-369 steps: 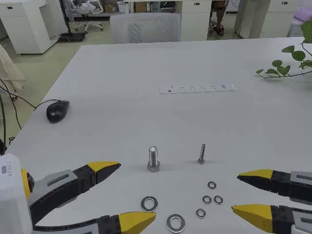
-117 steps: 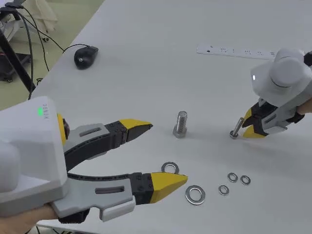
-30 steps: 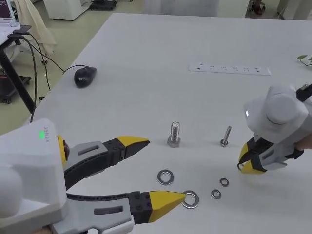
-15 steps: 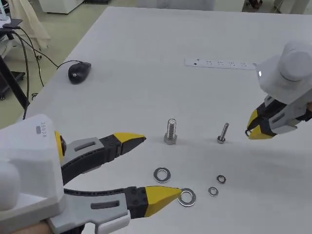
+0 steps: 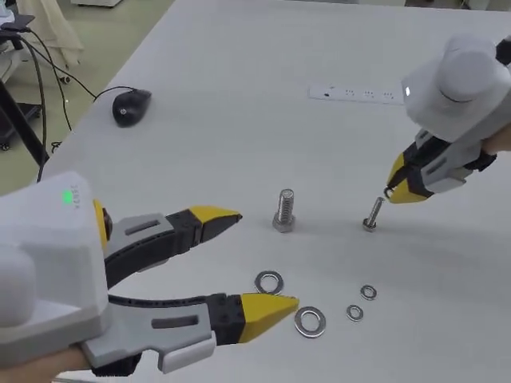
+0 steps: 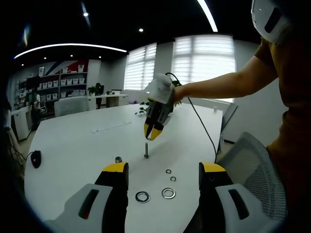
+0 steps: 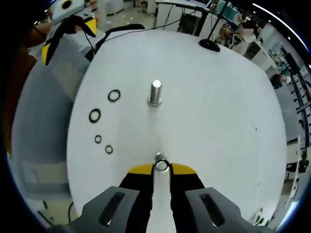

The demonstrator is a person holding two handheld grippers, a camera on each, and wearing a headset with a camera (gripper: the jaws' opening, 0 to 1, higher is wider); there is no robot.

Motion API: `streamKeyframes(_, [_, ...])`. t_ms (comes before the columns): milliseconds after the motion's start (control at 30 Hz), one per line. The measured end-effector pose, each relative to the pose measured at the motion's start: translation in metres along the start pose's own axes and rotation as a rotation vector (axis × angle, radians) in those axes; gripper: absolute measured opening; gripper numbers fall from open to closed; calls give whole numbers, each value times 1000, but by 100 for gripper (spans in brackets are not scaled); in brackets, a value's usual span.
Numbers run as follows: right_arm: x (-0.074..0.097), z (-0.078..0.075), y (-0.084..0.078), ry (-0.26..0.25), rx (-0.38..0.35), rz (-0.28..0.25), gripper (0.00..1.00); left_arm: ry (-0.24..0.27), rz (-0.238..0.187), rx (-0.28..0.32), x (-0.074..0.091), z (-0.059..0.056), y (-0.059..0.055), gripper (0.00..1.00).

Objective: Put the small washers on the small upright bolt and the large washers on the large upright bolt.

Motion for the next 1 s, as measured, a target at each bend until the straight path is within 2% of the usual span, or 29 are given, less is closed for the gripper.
streamKeyframes(633, [-15,-6,0,29,16,31,12,-1,3,11,-2,6,-1,57])
streamKeyframes(1000, [-35,-4,0,48,36,44,12,2,-1,20,0,6,-2,57])
Point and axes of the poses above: the centre of the closed fingertips' face, and the gripper's own axes: x roughly backward along the fingers, z roughly to its left, y roughly out of its top, the point moved 3 cm from there along x, roughly backward along the fingers, and after that the axes turned 8 degrees about z, right-handed, at the moved point
